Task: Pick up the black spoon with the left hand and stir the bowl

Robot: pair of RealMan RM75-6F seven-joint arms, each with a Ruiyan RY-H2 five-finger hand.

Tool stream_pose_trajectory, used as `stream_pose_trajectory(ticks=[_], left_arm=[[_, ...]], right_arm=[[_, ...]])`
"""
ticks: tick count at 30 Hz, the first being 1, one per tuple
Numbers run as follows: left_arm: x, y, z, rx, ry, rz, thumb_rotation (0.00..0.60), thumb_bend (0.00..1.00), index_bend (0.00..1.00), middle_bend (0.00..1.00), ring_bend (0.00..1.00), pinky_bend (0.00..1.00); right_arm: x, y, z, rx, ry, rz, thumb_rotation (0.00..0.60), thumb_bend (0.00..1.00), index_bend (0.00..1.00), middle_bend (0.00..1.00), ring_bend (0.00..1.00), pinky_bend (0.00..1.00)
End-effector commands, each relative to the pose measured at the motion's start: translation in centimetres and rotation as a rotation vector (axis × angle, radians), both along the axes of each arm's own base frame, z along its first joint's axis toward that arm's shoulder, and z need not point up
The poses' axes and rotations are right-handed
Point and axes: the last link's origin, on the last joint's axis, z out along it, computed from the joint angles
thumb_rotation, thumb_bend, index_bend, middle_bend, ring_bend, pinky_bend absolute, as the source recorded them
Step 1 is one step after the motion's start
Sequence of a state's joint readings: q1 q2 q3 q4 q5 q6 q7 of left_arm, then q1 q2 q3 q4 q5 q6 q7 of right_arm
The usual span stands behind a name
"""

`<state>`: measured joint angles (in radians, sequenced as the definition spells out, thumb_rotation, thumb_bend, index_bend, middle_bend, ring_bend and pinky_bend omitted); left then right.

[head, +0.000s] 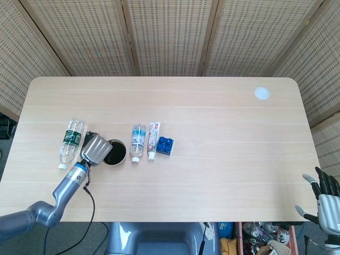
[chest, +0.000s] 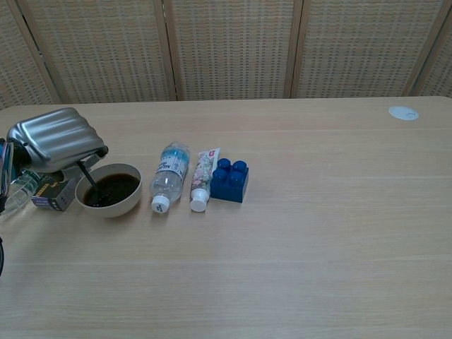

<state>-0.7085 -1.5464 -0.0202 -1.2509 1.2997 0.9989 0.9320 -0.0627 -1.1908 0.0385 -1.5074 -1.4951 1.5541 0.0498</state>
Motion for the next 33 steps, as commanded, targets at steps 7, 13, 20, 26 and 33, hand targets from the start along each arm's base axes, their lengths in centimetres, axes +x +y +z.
stream_pose_trajectory(ticks=[7,13,20,26,33], left_arm=[[0.0,-0.4,0.1,-0.005,0.011,0.017,0.6,0.49,0.68,0.82,0.8,0.78],[-0.1,-0.4,0.5,0.01,0.01,0.039,0.6,0.46,0.59,0.82,0.8,0.78],[-0.3,-0.6,0.9,0.013,0.005,0.062,0.6,0.36,0.53,0.81,0.8,0.78],[-0.4,-0.8,1.4,0.026,0.005,0.06,0.6,0.36,0.51,0.81,0.8,0.78],[-1.1,-1.0,2.1,0.043,-0.014,0.097,0.6,0.23,0.38,0.8,0.8,0.78]], right_arm=[[0.1,0.0,0.0,0.0,0.0,0.002,0.6,0.19,0.22,0.09,0.0,0.0],[0.2,-0.1,0.0,0.0,0.001,0.006,0.6,0.19,0.22,0.09,0.0,0.0],[0.3,-0.2,0.0,0.001,0.001,0.012,0.6,0.19,0.22,0.09,0.0,0.0],[0.3,-0.1,0.0,0.0,0.001,0.013,0.6,0.19,0.22,0.09,0.0,0.0],[0.3,-0.1,0.0,0.0,0.0,0.015,0.6,0.19,0.22,0.09,0.0,0.0]])
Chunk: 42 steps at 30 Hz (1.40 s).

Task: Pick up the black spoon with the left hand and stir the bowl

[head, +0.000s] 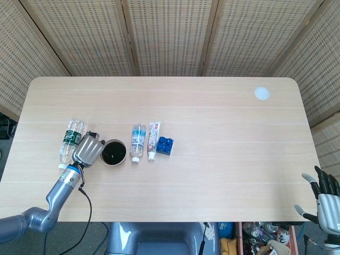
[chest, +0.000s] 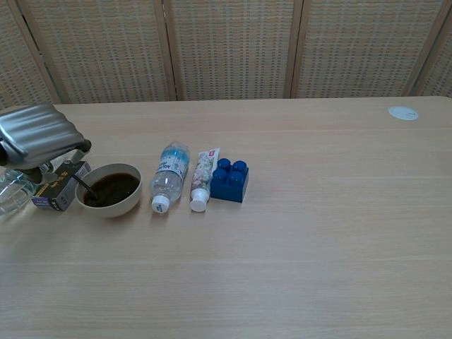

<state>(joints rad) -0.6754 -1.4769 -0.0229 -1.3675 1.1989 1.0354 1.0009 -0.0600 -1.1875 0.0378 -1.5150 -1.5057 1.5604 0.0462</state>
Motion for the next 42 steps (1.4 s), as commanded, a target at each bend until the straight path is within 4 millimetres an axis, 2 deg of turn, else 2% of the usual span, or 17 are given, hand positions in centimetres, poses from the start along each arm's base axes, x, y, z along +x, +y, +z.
stream_pose_trajectory(ticks=[1,7,15,17,21,25,28,31,33,36,40,42], left_arm=[[-0.2,-0.1,0.2,0.001,-0.005,0.014,0.6,0.22,0.35,0.8,0.8,0.78],[-0.3,-0.4,1.0,0.022,-0.041,0.039,0.6,0.19,0.23,0.8,0.8,0.78],[-1.0,-1.5,4.7,0.127,-0.295,0.144,0.6,0.19,0.15,0.76,0.77,0.78],[-1.6,-2.6,6.2,0.155,-0.386,0.179,0.6,0.19,0.12,0.72,0.73,0.78],[-2.8,-4.7,8.4,0.2,-0.499,0.228,0.6,0.19,0.0,0.53,0.58,0.75],[-4.4,-7.4,9.8,0.252,-0.642,0.286,0.6,0.19,0.0,0.32,0.39,0.7],[-5.6,-9.4,10.6,0.284,-0.742,0.318,0.6,0.18,0.0,0.24,0.31,0.66],[-6.4,-11.1,11.1,0.314,-0.836,0.315,0.6,0.18,0.0,0.15,0.21,0.52],[-6.9,-12.2,11.3,0.329,-0.875,0.305,0.6,0.18,0.0,0.06,0.12,0.39],[-7.4,-14.0,11.6,0.341,-0.936,0.316,0.6,0.18,0.0,0.0,0.02,0.2],[-7.9,-16.1,11.8,0.334,-0.967,0.333,0.6,0.18,0.0,0.0,0.0,0.03],[-8.2,-17.1,12.0,0.335,-0.974,0.338,0.6,0.18,0.0,0.0,0.0,0.01]], right_arm=[[0.0,0.0,0.0,0.0,-0.001,0.001,0.6,0.19,0.22,0.09,0.0,0.0],[0.0,0.0,0.1,-0.004,-0.001,0.007,0.6,0.19,0.22,0.09,0.0,0.0],[0.0,0.1,0.3,-0.009,-0.001,0.01,0.6,0.19,0.22,0.09,0.0,0.0],[0.0,0.0,0.3,-0.005,-0.002,0.012,0.6,0.19,0.22,0.09,0.0,0.0],[0.2,-0.3,0.1,0.001,-0.003,0.025,0.6,0.19,0.22,0.09,0.0,0.0],[0.4,-0.4,0.1,0.005,-0.001,0.033,0.6,0.19,0.22,0.09,0.0,0.0],[0.6,-0.5,0.1,0.008,0.003,0.042,0.6,0.19,0.22,0.09,0.0,0.0],[0.8,-0.5,0.1,0.011,0.007,0.05,0.6,0.19,0.22,0.09,0.0,0.0],[1.0,-0.6,0.1,0.012,0.009,0.058,0.6,0.19,0.22,0.08,0.0,0.0],[1.3,-0.6,-0.1,0.016,0.01,0.068,0.6,0.19,0.22,0.08,0.0,0.0],[1.6,-0.7,-0.3,0.023,0.009,0.077,0.6,0.19,0.22,0.08,0.0,0.0],[1.7,-0.8,-0.3,0.026,0.01,0.085,0.6,0.19,0.22,0.08,0.0,0.0]])
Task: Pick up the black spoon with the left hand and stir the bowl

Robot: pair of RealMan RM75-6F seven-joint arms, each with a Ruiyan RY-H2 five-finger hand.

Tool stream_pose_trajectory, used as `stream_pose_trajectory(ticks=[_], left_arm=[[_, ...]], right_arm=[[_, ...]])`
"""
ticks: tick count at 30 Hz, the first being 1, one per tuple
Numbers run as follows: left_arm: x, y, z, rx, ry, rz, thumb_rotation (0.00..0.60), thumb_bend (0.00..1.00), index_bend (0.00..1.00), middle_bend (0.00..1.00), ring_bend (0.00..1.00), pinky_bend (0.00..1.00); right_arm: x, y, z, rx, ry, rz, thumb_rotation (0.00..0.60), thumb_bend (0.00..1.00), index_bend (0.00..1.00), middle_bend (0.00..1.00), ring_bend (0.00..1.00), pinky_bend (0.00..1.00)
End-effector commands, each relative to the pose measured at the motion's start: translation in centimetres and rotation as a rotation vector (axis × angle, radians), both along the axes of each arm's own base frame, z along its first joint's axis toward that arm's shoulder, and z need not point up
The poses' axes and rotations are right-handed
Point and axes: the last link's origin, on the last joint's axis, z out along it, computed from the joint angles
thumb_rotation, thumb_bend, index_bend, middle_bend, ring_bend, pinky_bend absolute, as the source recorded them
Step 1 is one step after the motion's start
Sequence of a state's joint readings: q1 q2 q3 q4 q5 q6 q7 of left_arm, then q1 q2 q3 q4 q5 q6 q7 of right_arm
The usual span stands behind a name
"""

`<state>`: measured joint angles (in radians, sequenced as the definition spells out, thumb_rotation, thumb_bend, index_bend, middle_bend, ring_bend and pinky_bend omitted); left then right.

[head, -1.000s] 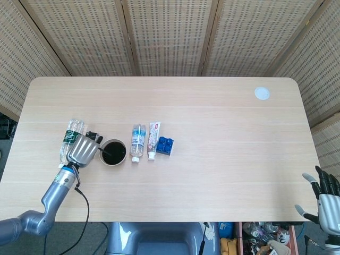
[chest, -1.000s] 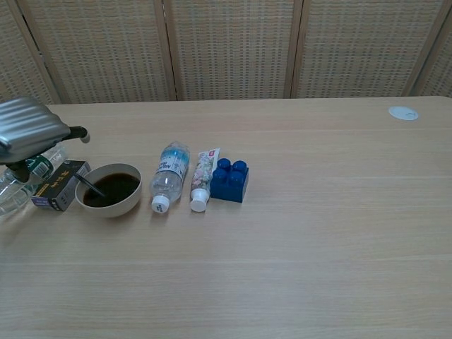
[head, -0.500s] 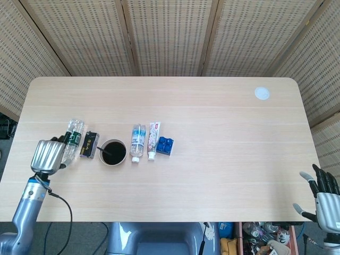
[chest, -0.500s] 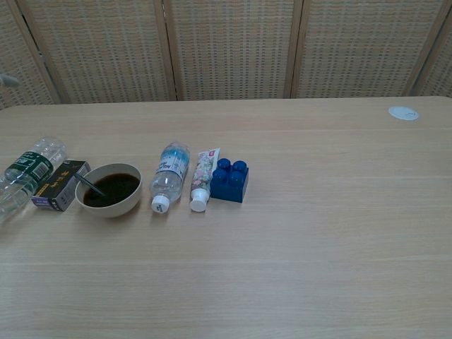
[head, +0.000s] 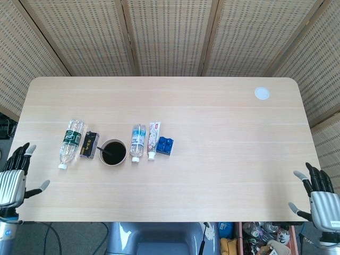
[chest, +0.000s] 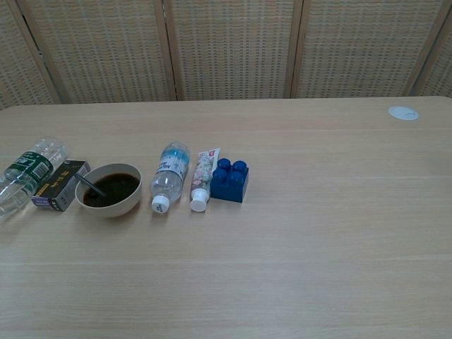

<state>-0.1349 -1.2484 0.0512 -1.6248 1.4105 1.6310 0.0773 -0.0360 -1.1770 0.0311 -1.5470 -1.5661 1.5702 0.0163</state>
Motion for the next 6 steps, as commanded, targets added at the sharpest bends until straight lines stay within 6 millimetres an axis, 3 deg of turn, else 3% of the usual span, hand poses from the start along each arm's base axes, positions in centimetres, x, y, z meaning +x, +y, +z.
stream_pose_trajectory(ticks=[1,6], left_arm=[[-0.5,-1.5,0.3,0.001,-0.013,0.008,0.6,0.18,0.0,0.0,0.0,0.0],[-1.0,-2.6,0.3,-0.003,-0.012,0.036,0.6,0.18,0.0,0.0,0.0,0.0]], right_arm=[[0.1,-0.1,-0.1,0.003,0.002,0.007,0.6,0.19,0.22,0.08,0.0,0.0],[0.2,-0.3,-0.2,0.009,0.002,0.01,0.6,0.19,0.22,0.08,0.0,0.0]])
